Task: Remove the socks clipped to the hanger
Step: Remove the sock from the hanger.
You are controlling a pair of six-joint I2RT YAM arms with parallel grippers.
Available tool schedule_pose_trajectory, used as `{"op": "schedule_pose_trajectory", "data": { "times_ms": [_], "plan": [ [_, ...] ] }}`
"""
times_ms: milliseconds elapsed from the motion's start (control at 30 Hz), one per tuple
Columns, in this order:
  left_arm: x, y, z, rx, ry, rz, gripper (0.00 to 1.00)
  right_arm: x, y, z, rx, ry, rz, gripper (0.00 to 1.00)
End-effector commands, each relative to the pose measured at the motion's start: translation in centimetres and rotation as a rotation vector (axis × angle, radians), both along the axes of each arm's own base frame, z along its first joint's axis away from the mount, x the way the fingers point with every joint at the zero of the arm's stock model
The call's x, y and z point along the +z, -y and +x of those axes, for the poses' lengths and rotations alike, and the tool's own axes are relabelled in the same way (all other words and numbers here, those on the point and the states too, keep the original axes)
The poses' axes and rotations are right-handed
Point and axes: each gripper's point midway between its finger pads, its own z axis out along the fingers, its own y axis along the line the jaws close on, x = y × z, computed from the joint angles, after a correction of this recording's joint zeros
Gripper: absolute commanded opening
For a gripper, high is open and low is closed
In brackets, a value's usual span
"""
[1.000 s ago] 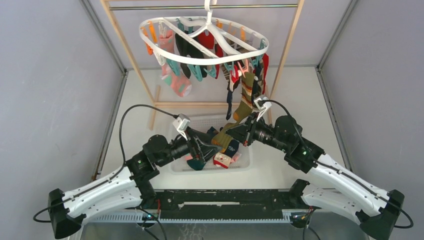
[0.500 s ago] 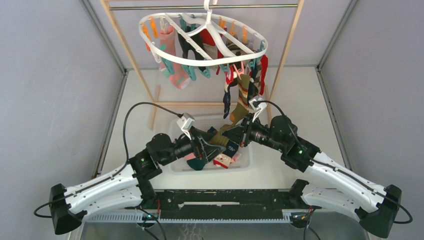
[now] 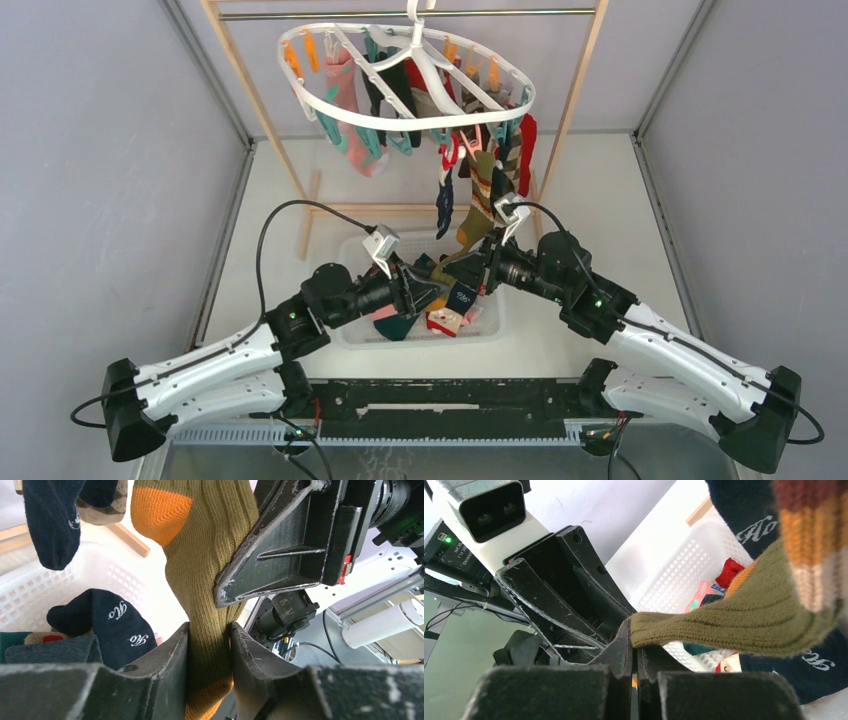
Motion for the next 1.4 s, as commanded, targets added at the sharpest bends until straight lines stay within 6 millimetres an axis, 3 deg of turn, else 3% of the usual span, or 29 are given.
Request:
{"op": "schedule_pose_trajectory", "data": {
  "times_ms": [0,100,133,167,200,267,367,567,800,900,1233,1300,1367],
  "plan": [
    [4.4,0.3,0.0,-0.009,0.072,-0.082,0.37,2.1,-0.3,0.1,-0.001,0.037,0.056,0.0],
    [4.5,0.3,-0.1,-0.01,0.077,-0.083,0.27,2.1,-0.3,0.2,-0.005,0.041,0.056,0.0],
    [4.6,0.3,-0.1,-0.011,0.08,-0.084,0.2,2.1,-0.3,0.2,-0.006,0.042,0.056,0.0],
    [4.6,0.2,-0.2,-0.012,0.082,-0.085,0.06,2.1,-0.3,0.2,-0.007,0.043,0.055,0.0],
    [4.6,0.2,-0.1,-0.005,0.083,-0.085,0.01,2.1,-0.3,0.2,-0.008,0.044,0.054,0.0],
    [4.6,0.1,-0.1,-0.005,0.084,-0.085,0.0,1.9,-0.1,0.3,-0.017,0.045,0.044,0.01],
    [4.6,0.0,0.0,0.005,0.08,-0.078,0.0,1.7,0.1,0.4,-0.026,0.048,0.034,0.1],
    [4.5,-0.4,0.3,0.028,0.081,-0.066,0.0,0.8,1.8,0.6,-0.087,0.066,-0.024,0.45],
    [4.3,-0.6,0.4,0.041,0.083,-0.056,0.0,0.9,5.4,1.5,-0.227,0.133,-0.095,0.61],
    [4.2,-0.6,0.5,0.04,0.081,-0.052,0.0,2.2,6.7,1.6,-0.265,0.178,-0.104,0.62],
    [4.3,-0.5,0.5,0.038,0.078,-0.048,0.0,9.0,9.7,2.0,-0.341,0.351,-0.05,0.66],
    [4.2,-0.5,0.4,0.037,0.076,-0.047,0.0,10.3,10.1,2.2,-0.354,0.386,-0.048,0.74],
    [4.1,-0.5,0.4,0.037,0.074,-0.045,0.0,11.3,10.3,2.5,-0.369,0.413,-0.048,0.93]
  ]
}}
